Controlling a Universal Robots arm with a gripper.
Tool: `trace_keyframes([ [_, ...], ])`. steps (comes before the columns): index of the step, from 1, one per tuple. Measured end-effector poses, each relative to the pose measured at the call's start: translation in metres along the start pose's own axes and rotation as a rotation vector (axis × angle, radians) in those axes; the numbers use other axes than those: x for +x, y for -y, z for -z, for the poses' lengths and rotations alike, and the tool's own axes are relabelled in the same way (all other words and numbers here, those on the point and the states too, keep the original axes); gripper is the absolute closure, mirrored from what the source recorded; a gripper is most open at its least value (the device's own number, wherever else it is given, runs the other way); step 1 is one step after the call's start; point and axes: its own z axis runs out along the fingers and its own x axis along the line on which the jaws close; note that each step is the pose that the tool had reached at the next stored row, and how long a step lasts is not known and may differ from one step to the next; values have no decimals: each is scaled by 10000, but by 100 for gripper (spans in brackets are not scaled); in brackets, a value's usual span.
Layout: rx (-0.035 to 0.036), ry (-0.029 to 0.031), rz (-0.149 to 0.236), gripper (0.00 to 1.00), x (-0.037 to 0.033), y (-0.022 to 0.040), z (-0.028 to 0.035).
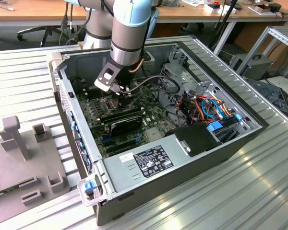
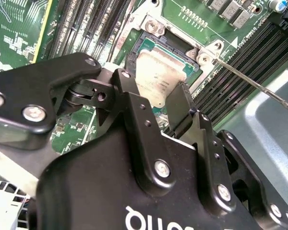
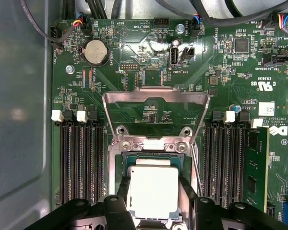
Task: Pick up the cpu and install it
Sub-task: 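Place the cpu into insertion slot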
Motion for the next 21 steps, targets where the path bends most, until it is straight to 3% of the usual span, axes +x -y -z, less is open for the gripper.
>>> trace_keyframes([
  [3,-3,1,9,50,1,-1,10],
  [6,0,3,10,50,4,-2,101],
  [18,1,14,10,50,-51,-2,133],
  [19,1,21,12,51,-45,-3,141],
  [21,-1,20,10,64,-45,-2,143],
])
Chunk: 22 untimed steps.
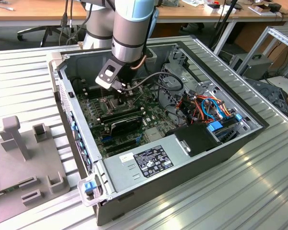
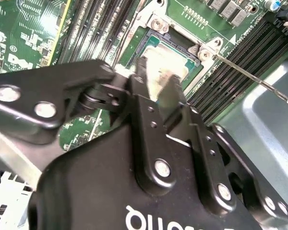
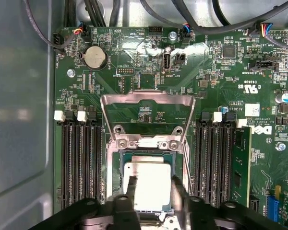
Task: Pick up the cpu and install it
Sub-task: 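Place the cpu into insertion slot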
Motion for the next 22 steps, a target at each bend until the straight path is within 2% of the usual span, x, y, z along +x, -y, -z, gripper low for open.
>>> trace_keyframes([
  [1,0,3,0,64,0,0,1],
  [2,3,11,0,76,1,1,2],
  [4,2,16,-1,89,12,0,1],
  [6,32,14,0,89,12,-19,-5],
  [8,107,16,2,89,11,-35,-32],
  [12,162,17,5,89,5,-36,-78],
  [18,191,26,21,89,-26,-37,-140],
  [22,185,18,22,89,-33,-38,-131],
])
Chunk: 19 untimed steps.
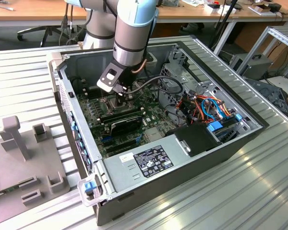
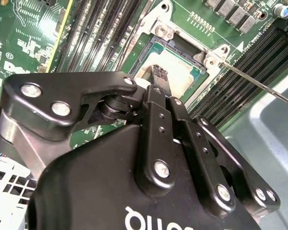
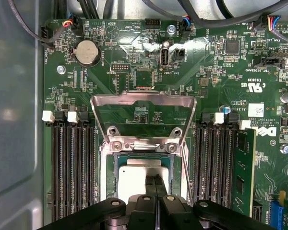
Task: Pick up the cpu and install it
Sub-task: 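Place the cpu into insertion slot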
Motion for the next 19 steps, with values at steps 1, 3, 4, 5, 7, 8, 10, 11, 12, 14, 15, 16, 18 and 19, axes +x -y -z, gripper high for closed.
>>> trace_keyframes([
  [1,-7,-10,1,89,1,-1,14],
  [3,-9,-16,4,89,3,-4,40],
  [4,-2,-5,4,89,1,-6,58],
  [5,-3,-10,2,89,3,-12,82],
  [7,-2,-13,2,89,4,-20,125],
  [8,-2,-15,2,89,4,-30,142],
  [10,-2,-29,3,89,4,-86,154],
  [11,-1,-33,3,89,3,-116,171],
  [12,-1,-34,2,89,4,-135,193],
  [14,-2,-35,2,89,7,-168,316],
  [15,-2,-35,2,89,9,-177,355],
  [16,-2,-37,2,89,10,-183,390],
  [18,-2,-48,3,89,12,-197,465],
  [19,-2,-50,2,89,13,-200,483],
])
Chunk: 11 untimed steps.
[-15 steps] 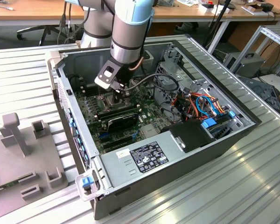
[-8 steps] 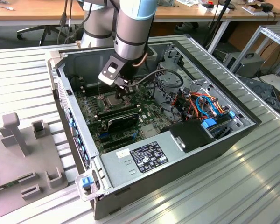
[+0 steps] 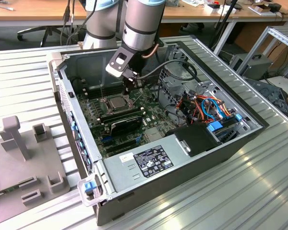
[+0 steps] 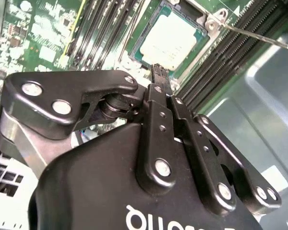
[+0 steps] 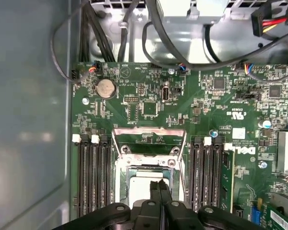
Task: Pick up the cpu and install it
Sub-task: 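Place the cpu into insertion slot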
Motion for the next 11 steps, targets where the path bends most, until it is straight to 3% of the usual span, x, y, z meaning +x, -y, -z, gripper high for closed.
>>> trace_keyframes([
  [8,0,-1,0,89,4,-8,112],
  [11,-1,-4,0,89,4,-8,112],
])
